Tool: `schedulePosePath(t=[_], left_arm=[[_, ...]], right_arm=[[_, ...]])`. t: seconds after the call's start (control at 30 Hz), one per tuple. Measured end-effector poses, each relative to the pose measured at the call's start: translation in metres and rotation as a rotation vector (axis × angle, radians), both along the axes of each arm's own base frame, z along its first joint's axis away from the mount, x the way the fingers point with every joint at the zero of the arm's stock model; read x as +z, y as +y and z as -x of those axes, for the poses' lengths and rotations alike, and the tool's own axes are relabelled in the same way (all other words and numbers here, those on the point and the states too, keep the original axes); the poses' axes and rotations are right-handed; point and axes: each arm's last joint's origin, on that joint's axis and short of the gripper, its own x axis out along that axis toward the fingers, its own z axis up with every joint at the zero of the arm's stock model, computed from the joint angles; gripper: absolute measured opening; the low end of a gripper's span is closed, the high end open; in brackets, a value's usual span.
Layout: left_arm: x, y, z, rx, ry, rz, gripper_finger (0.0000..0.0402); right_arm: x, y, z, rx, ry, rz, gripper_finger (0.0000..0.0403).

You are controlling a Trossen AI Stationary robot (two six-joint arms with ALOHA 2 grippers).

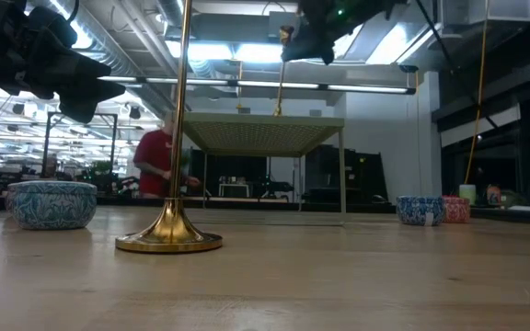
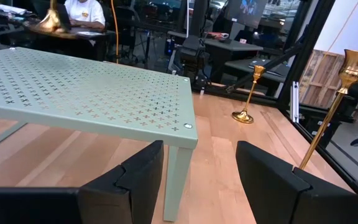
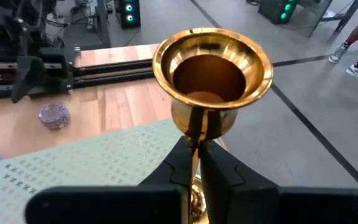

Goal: Pick & Place candle stick holders
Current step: Put the gold candle holder on the shelf

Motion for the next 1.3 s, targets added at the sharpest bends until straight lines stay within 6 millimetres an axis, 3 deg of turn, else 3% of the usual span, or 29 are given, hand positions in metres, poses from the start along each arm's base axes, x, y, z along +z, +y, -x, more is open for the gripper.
schedulePosePath(t=[0.43,0.7,1.03,1.3], left_arm=[[0.0,0.0,0.0,0.0,0.001,0.0,0.02],[0.0,0.0,0.0,0.0,0.001,0.0,0.02],[0.0,0.0,0.0,0.0,0.0,0.0,0.02],[0.0,0.0,0.0,0.0,0.0,0.0,0.02]], right_arm=[[-0.003,-0.028,0.021,-0.11,0.044,-0.049,0.0017],[-0.001,-0.029,0.02,-0.111,0.016,-0.032,0.0017],[-0.02,-0.038,0.006,-0.113,0.051,-0.056,0.0017],[-0.021,-0.039,0.005,-0.117,0.046,-0.063,0.0017]])
